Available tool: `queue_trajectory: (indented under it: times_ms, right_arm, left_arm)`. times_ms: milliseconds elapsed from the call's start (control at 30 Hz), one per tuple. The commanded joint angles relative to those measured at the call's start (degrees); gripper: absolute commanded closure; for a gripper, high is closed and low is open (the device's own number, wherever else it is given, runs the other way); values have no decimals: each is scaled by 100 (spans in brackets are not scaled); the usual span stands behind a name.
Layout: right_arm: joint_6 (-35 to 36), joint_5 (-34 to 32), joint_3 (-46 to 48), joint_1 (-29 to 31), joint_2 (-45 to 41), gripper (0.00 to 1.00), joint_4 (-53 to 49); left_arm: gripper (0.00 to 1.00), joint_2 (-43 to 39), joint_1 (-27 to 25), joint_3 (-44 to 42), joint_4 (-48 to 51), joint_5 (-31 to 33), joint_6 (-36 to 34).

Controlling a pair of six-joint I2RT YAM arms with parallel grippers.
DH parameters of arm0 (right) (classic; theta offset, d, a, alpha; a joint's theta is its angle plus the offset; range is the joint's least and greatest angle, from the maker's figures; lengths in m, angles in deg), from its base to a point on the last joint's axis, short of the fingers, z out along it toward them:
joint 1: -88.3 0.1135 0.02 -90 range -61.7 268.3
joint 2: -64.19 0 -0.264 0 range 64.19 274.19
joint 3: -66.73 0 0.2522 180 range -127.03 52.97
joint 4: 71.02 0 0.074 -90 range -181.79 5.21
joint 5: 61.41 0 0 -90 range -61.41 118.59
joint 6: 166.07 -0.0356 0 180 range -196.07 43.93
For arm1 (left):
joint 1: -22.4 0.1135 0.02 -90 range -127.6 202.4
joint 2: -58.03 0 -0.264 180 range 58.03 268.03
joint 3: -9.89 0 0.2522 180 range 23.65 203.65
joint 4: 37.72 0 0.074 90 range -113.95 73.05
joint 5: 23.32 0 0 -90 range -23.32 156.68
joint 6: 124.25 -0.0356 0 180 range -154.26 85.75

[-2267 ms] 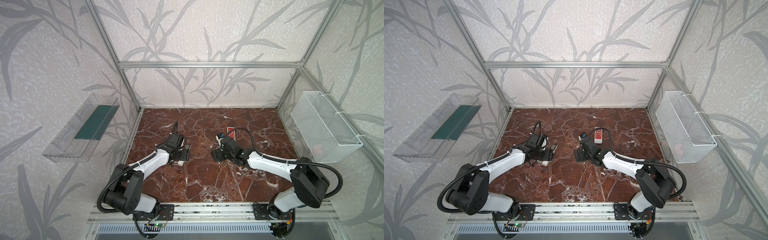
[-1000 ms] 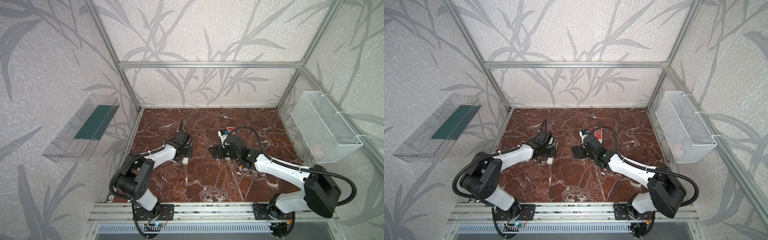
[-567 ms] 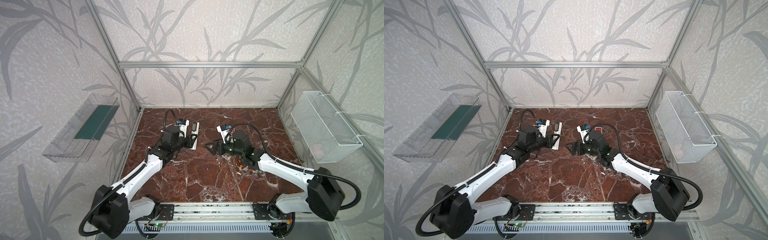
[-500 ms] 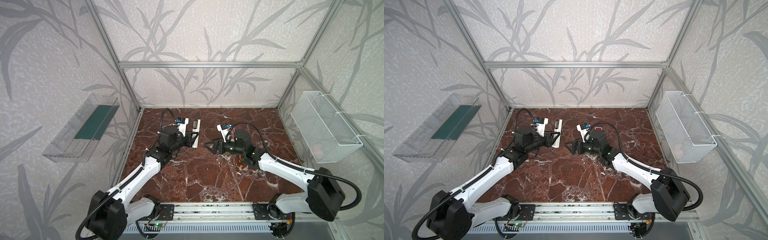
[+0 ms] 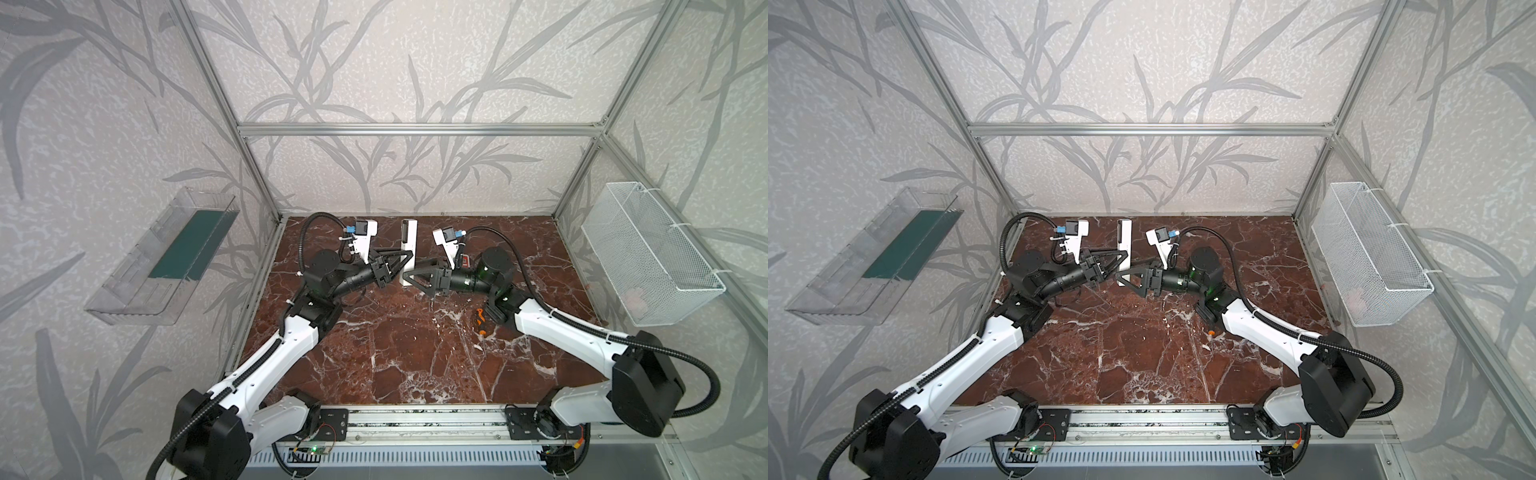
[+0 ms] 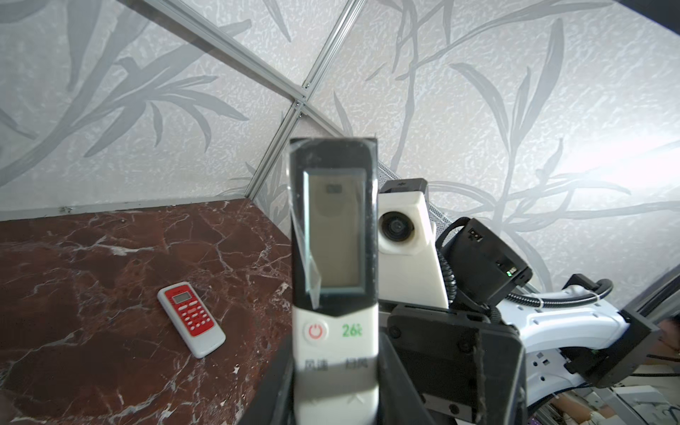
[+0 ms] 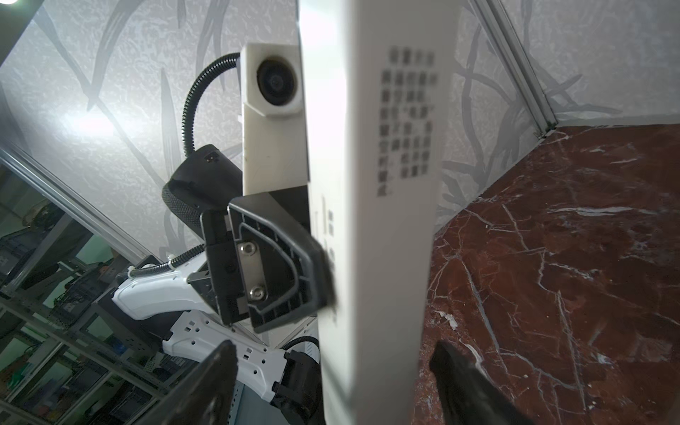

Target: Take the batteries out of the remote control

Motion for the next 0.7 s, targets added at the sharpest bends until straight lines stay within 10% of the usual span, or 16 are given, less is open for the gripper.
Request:
queue_trajectory:
  times_ms: [0,667]
  right_arm:
    - [-264,274,-136,72,86,21,566]
    - [-346,321,-68,224,114,57,799]
  left_arm:
    - [84,-17,19,-19,-811,-191,513]
    - [84,415,19,-135,-1507,-134,945]
